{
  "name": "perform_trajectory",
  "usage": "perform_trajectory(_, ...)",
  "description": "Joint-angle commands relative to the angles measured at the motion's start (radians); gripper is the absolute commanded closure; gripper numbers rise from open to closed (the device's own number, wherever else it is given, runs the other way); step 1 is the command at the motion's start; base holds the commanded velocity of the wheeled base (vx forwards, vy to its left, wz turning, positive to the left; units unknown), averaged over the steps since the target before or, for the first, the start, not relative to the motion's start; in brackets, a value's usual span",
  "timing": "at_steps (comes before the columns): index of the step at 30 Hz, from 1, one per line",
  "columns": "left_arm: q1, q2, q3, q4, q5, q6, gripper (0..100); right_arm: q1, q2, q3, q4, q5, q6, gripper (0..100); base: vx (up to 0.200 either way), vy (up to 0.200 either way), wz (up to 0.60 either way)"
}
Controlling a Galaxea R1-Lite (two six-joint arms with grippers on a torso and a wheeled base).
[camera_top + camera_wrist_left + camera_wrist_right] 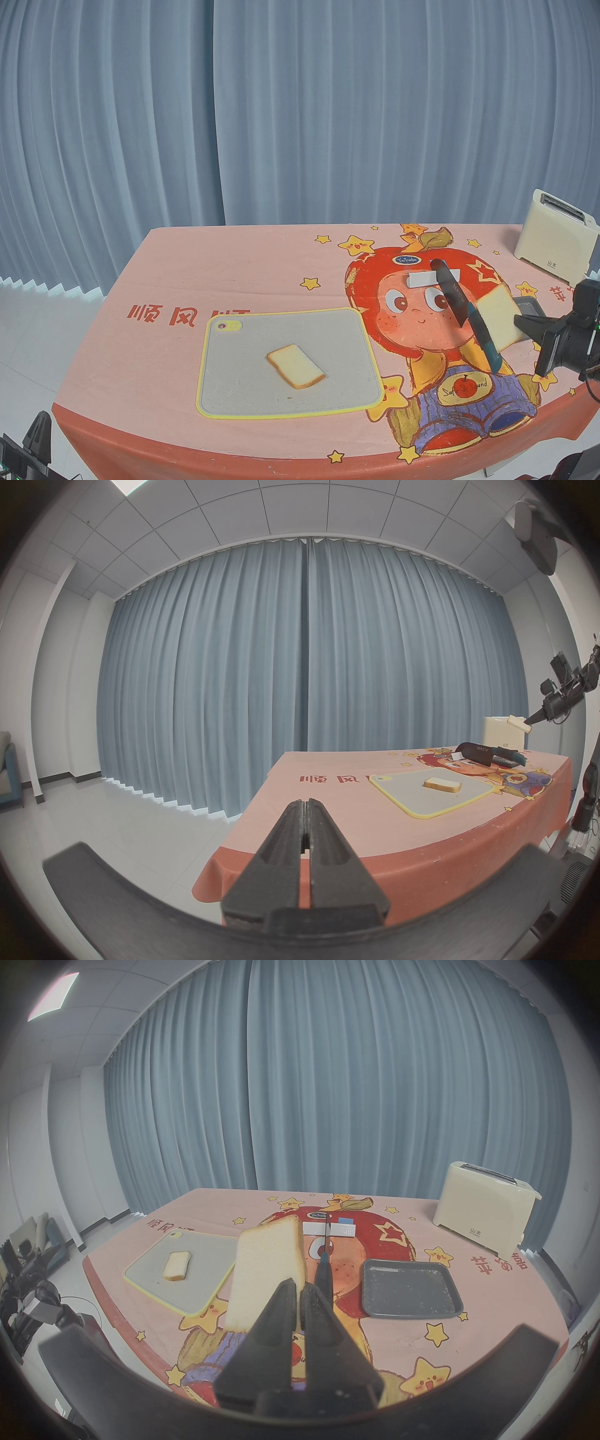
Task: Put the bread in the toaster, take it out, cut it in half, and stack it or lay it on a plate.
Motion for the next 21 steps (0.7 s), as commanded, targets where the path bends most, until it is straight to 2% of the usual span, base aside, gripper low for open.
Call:
perform_trajectory(1, 0.000, -0.013, 0.018, -0.001, 0.003, -0.001, 100, 0.002, 0.005, 0.000, -0.001, 0.002, 0.000, 100, 0.000, 0.000, 0.00)
perform_trajectory(6, 0.000, -0.013, 0.018, -0.001, 0.003, -0.001, 100, 0.015, 0.005, 0.000, -0.001, -0.002, 0.000, 100, 0.000, 0.000, 0.00)
perform_trajectory(21, 0.000, -0.012, 0.018, -0.001, 0.004, -0.004, 100, 0.015, 0.007, 0.003, -0.001, -0.004, 0.000, 100, 0.000, -0.200, 0.00)
